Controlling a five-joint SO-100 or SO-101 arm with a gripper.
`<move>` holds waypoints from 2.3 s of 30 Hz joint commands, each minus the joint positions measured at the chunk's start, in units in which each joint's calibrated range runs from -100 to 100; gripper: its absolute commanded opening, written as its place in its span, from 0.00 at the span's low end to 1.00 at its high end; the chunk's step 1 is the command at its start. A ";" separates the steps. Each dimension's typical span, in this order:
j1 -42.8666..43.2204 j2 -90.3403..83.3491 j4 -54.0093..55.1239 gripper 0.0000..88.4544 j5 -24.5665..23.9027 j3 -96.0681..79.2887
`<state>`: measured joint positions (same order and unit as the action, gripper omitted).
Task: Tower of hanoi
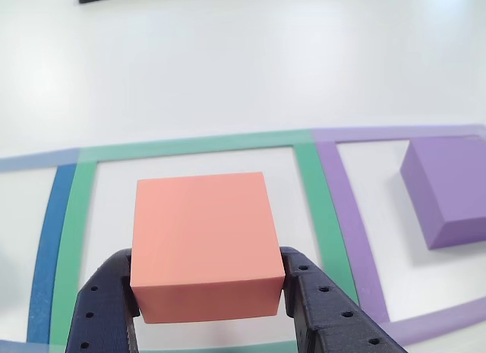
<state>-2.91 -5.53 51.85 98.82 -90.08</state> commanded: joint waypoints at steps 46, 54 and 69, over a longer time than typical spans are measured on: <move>0.20 31.49 21.93 0.26 1.18 15.25; 0.05 30.85 22.82 0.30 1.18 15.07; 0.20 8.49 8.98 0.21 1.18 7.98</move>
<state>-2.74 12.62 67.26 99.80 -81.81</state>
